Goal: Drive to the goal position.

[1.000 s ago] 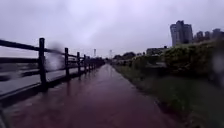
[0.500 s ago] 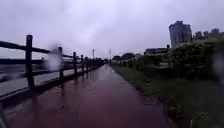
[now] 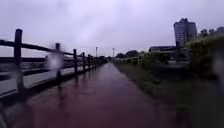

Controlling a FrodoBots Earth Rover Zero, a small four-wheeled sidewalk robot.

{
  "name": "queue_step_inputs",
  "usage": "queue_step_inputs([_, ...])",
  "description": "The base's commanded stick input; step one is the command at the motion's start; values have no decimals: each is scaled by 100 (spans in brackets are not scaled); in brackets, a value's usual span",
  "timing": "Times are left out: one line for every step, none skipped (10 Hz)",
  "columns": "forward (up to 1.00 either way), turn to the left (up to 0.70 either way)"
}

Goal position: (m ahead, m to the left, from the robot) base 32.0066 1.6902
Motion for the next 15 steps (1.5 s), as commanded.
queue_step_inputs([100,9])
queue_step_inputs([100,1])
queue_step_inputs([100,1])
queue_step_inputs([100,1])
queue_step_inputs([100,1])
queue_step_inputs([100,1])
queue_step_inputs([100,1])
queue_step_inputs([100,1])
queue_step_inputs([100,1])
queue_step_inputs([100,1])
queue_step_inputs([100,1])
queue_step_inputs([100,1])
queue_step_inputs([100,1])
queue_step_inputs([100,1])
queue_step_inputs([100,1])
